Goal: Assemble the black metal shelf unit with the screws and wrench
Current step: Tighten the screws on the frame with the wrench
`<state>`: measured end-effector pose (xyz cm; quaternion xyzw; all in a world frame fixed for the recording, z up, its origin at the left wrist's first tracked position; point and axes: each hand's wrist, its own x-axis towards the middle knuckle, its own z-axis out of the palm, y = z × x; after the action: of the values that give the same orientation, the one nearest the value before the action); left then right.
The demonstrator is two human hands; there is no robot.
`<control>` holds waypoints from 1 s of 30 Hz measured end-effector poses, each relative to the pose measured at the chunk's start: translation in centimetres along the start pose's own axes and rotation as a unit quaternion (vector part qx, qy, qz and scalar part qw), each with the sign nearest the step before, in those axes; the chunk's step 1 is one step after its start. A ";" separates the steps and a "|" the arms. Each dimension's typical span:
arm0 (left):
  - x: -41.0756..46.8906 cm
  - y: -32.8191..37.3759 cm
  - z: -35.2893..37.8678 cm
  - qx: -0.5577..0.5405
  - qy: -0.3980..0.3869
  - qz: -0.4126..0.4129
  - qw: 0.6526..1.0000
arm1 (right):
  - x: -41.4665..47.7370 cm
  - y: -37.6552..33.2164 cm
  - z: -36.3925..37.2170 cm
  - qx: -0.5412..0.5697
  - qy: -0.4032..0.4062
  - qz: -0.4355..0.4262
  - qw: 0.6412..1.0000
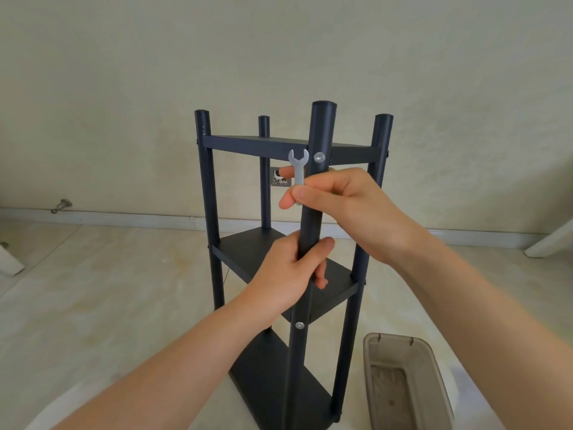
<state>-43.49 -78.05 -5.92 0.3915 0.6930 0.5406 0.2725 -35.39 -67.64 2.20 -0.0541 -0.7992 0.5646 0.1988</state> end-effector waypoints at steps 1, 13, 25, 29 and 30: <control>-0.2 -0.1 0.0 -0.003 -0.002 0.006 1.000 | -0.1 -0.1 0.1 0.001 0.003 -0.003 1.000; -1.2 1.1 -0.7 -0.121 -0.026 0.016 0.992 | 0.5 -1.3 0.9 0.001 0.038 -0.032 0.999; -1.1 1.2 -1.3 -0.116 -0.038 0.028 0.992 | -0.6 -0.4 -1.6 -0.027 0.100 -0.019 0.994; -0.8 1.3 -1.4 -0.095 0.001 0.060 0.994 | -1.4 1.0 -2.2 -0.101 0.216 -0.026 0.971; -0.7 1.3 -1.4 -0.090 0.006 0.064 0.994 | -1.5 1.3 -2.1 -0.118 0.220 -0.020 0.968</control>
<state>-43.95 -79.26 -4.35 0.4053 0.6169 0.6194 0.2674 -33.37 -65.82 1.18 -0.1841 -0.7979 0.4364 0.3729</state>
